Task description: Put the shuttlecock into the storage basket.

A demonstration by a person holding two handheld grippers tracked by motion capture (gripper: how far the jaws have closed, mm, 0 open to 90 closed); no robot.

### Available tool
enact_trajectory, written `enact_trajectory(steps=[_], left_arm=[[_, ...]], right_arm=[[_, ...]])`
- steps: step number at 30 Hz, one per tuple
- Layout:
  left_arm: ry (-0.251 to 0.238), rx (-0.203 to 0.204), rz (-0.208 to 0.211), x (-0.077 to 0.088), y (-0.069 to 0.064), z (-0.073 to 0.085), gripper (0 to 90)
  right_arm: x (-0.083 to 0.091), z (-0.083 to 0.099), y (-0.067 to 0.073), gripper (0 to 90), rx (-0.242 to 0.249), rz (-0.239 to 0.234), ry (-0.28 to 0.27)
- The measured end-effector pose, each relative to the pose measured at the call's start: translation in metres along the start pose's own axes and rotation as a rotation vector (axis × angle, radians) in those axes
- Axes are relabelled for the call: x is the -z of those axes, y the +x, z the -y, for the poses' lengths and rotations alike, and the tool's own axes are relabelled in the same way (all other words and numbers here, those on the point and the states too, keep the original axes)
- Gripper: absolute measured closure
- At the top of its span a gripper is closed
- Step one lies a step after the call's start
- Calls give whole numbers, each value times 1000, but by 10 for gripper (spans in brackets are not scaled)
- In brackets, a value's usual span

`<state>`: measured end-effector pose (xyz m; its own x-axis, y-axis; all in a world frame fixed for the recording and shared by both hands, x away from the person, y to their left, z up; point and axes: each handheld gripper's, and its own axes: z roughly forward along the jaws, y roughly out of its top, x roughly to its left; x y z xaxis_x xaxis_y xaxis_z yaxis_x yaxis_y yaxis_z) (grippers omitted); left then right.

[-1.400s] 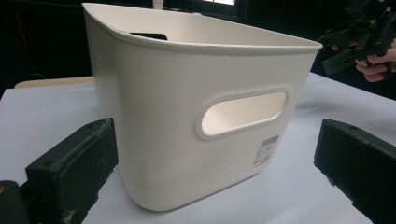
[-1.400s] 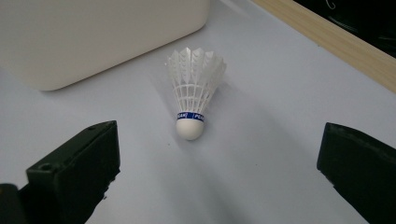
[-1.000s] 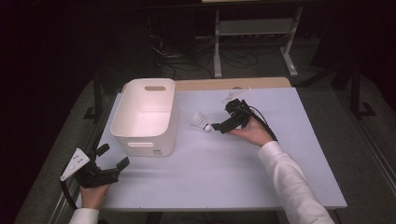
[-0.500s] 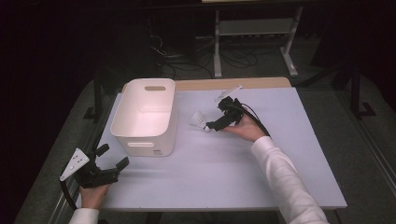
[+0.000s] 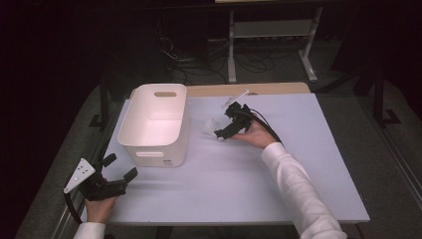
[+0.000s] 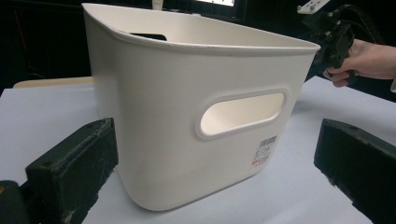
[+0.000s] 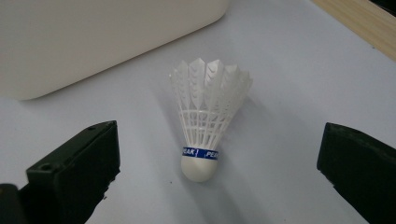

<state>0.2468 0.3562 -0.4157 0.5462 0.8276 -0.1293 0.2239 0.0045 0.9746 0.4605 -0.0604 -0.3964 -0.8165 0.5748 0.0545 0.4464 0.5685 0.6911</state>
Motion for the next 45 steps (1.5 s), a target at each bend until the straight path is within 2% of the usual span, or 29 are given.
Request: enact_trajectory(steps=[24,29,34,38,39,40,41,43,44,45], left_arm=[[0,1,5,-1,0,0,0],[0,0,8,0,0,0,0],[-2,0,10,0,0,0,0],[-2,-1,11,0,-1,0,0],[-2,-2,12,0,0,0,0],[-3,-1,11,0,0,0,0],[-3,1,11,-1,0,0,0],[-1,0,12,0,0,0,0],[-1,0,12,0,0,0,0],[-1,1,12,-1,-1,0,0]], right_arm=[[-25,6,-6,0,-13,-6,64],[-32,7,-4,0,27,-4,78],[-37,9,-4,69,24,-30,114],[-39,10,-3,157,-9,-51,132],[-39,10,-3,157,-9,-51,132],[-40,10,-2,222,-15,-24,141],[-41,10,-1,233,-17,-9,145],[-40,9,-1,308,-22,-21,140],[-40,9,-1,308,-22,-21,140],[-40,9,0,373,-42,-16,146]])
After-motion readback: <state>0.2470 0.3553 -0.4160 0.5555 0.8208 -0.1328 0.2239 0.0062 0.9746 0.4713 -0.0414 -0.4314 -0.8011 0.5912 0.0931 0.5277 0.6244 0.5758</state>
